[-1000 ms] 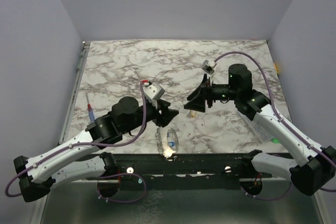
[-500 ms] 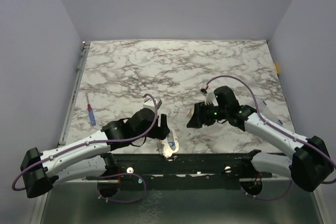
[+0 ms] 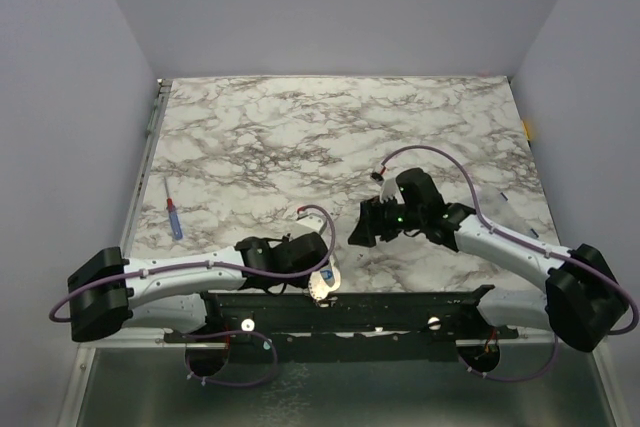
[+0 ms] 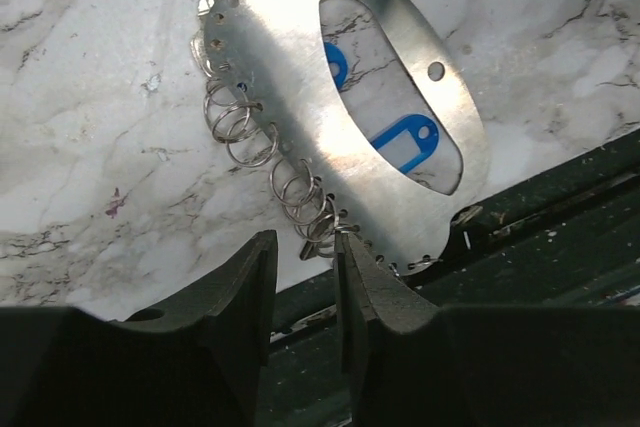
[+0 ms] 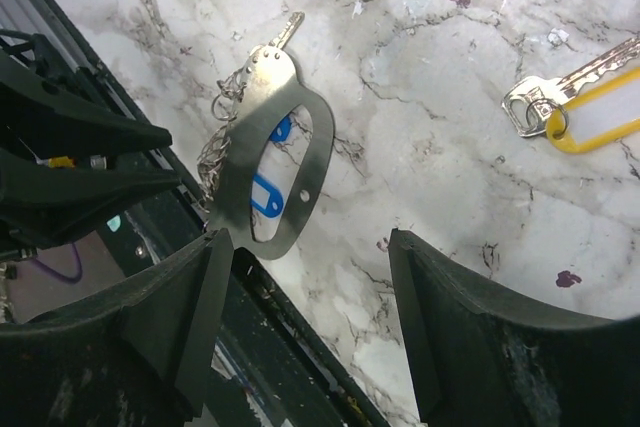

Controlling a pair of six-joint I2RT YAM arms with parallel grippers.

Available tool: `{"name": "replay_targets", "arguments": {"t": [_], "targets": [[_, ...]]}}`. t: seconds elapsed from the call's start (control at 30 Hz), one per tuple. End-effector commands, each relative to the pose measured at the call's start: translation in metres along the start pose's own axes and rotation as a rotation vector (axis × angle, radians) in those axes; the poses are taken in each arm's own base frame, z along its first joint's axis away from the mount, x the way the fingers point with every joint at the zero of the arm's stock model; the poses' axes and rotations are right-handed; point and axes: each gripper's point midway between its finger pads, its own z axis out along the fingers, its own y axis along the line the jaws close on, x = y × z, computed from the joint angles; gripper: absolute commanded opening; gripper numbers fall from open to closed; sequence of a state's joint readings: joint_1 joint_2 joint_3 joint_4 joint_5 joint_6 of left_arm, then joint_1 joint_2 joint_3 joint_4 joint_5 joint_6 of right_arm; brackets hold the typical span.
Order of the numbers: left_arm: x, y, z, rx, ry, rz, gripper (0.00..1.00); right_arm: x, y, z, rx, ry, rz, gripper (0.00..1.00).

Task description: Put the keys on the keyring

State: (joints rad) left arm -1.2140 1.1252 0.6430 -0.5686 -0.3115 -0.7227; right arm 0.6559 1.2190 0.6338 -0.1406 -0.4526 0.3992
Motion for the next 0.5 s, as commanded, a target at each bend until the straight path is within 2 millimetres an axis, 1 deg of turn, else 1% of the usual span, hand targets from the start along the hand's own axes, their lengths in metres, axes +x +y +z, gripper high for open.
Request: {"name": "replay_targets", "arguments": {"t": [0.0, 0.1, 0.17, 0.27, 0.33, 0.47], "targets": [[-0.006, 0.006, 0.001, -0.059, -0.003, 0.043, 0.33, -0.004, -0.006, 0.006, 0.018, -0.027, -0.048, 0.74], [0.001, 0.007, 0.008, -0.076, 0.034, 0.068, 0.33, -0.002, -0.008, 0.008, 0.018, -0.021, -0.059, 0.74], [-0.002, 0.005, 0.011, -0.082, 0.033, 0.079, 0.33, 0.0, -0.009, 0.011, 0.015, -0.007, -0.061, 0.74], [-0.006, -0.005, 0.015, -0.053, 0.031, 0.094, 0.33, 0.001, -0.009, 0.014, 0.008, 0.008, -0.062, 0.74], [-0.004, -0.011, 0.019, -0.037, 0.048, 0.102, 0.33, 0.002, -0.008, 0.016, -0.001, 0.016, -0.062, 0.74], [0.001, -0.009, 0.027, -0.059, 0.079, 0.134, 0.33, 0.002, -0.008, 0.017, -0.009, 0.022, -0.062, 0.74]]}}
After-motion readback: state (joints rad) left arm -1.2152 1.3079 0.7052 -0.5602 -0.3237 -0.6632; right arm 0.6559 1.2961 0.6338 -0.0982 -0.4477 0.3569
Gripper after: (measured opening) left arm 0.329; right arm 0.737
